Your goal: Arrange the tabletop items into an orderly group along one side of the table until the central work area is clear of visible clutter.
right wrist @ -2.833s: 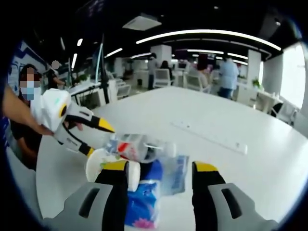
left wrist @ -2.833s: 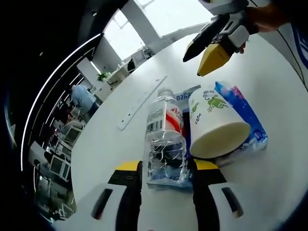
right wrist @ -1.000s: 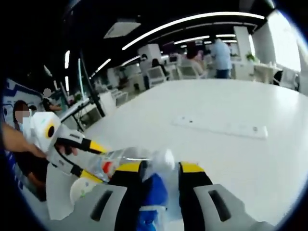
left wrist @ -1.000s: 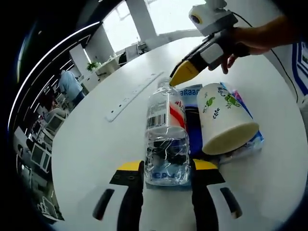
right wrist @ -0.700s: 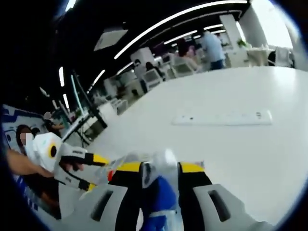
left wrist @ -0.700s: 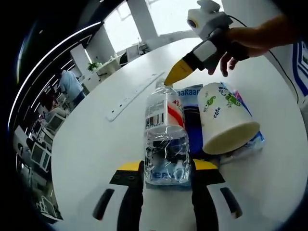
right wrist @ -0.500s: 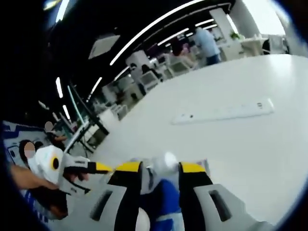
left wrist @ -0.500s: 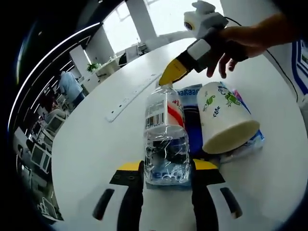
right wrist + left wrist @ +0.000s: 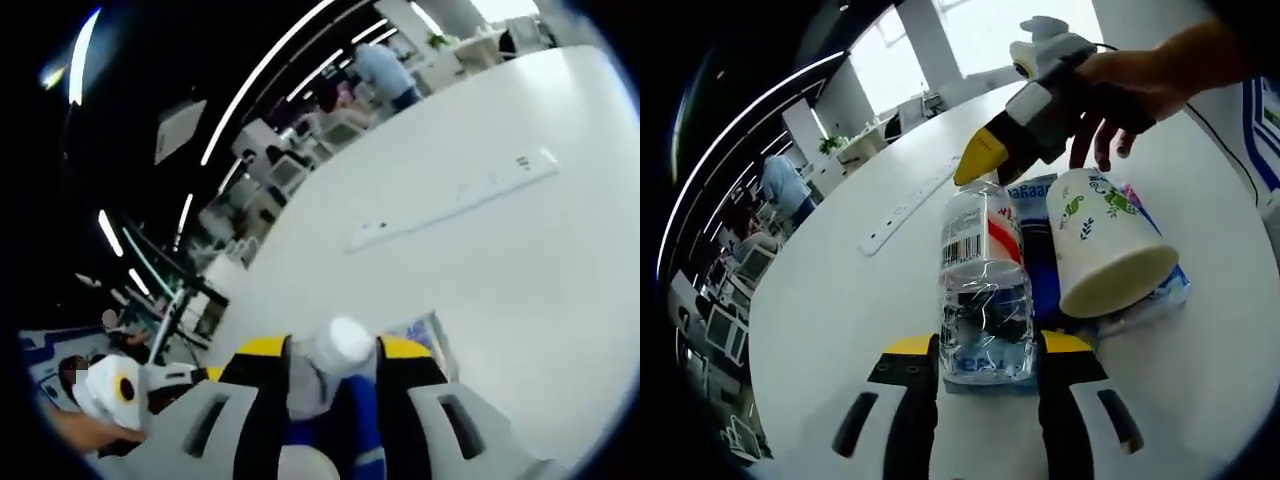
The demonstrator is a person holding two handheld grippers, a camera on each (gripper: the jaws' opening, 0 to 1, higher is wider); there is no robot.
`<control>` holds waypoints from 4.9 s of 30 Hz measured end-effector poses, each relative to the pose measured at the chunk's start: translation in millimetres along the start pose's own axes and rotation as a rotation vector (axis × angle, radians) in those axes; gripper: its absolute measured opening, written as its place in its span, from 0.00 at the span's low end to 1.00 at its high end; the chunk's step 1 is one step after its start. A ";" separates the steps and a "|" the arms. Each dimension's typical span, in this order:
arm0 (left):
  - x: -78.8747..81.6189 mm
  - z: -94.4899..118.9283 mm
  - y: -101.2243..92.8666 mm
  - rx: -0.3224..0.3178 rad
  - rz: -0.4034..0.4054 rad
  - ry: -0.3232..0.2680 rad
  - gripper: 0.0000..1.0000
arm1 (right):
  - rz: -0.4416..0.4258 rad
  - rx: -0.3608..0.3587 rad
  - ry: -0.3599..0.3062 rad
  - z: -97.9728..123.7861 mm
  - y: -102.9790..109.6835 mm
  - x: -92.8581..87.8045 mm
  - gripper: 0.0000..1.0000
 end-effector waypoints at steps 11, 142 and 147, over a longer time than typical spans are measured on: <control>-2.0 0.5 -0.1 0.006 0.008 0.005 0.37 | -0.092 0.017 -0.025 2.8 0.6 4.6 0.21; -84.9 65.9 17.7 -0.105 0.169 -0.100 0.39 | 0.534 0.106 0.005 -10.8 235.5 -55.1 0.18; -87.2 66.2 19.7 -0.092 0.179 -0.091 0.40 | 0.531 0.117 0.006 -13.9 238.0 -55.5 0.18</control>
Point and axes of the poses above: the point that each gripper's makers call its tool centre point, and the gripper's own axes: z roughly backward along the fingers, y roughly to its left, x roughly out of its top, the point moved 6 cm from there along z, roughly backward along the fingers, and after that the axes turned 6 degrees about z, right-handed, at the moved point
